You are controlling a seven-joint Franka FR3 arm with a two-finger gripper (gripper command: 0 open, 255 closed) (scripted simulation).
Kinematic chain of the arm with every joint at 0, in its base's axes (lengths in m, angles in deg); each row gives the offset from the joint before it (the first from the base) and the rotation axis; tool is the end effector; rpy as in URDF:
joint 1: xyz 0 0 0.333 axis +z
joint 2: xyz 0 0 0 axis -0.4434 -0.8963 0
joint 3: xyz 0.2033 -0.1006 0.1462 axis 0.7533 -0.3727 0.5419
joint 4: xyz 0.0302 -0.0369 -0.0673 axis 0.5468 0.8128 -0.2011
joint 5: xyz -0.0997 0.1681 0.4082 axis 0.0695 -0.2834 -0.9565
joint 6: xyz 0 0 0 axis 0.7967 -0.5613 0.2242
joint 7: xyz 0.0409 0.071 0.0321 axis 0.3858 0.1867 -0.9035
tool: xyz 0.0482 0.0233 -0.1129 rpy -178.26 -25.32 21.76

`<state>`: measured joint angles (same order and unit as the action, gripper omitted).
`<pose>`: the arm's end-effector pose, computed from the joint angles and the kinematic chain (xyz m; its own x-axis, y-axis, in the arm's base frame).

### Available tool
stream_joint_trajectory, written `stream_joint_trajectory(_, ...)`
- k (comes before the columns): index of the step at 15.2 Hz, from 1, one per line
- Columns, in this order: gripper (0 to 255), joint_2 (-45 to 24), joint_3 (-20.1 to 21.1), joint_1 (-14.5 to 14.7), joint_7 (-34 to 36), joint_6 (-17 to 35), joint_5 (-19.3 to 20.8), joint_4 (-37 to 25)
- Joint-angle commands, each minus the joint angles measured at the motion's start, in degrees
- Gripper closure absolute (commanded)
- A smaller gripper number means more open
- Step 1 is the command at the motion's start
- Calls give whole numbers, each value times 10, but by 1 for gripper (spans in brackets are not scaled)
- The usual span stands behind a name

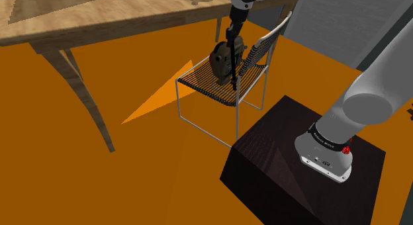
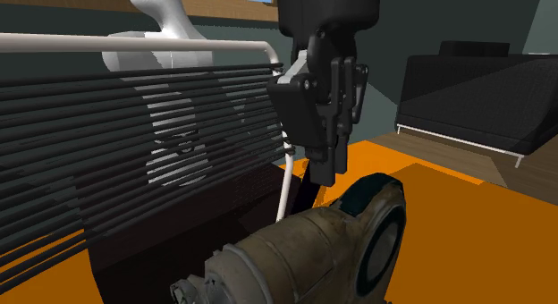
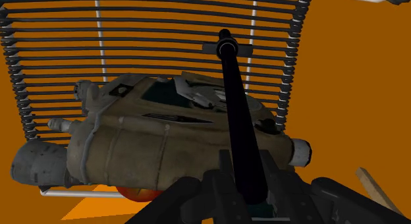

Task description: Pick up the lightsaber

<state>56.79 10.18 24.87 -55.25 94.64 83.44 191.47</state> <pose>0.5984 -0.0513 0.3119 0.9693 0.2287 0.0905 0.2305 -0.9730 -0.0101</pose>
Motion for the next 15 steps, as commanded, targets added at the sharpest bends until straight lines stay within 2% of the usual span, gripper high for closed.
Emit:
stream_joint_trajectory(1, 255, 0, 0, 0, 0, 0, 0, 1)
stream_joint_trajectory(15, 255, 32, 0, 0, 6, -99, 5, -65)
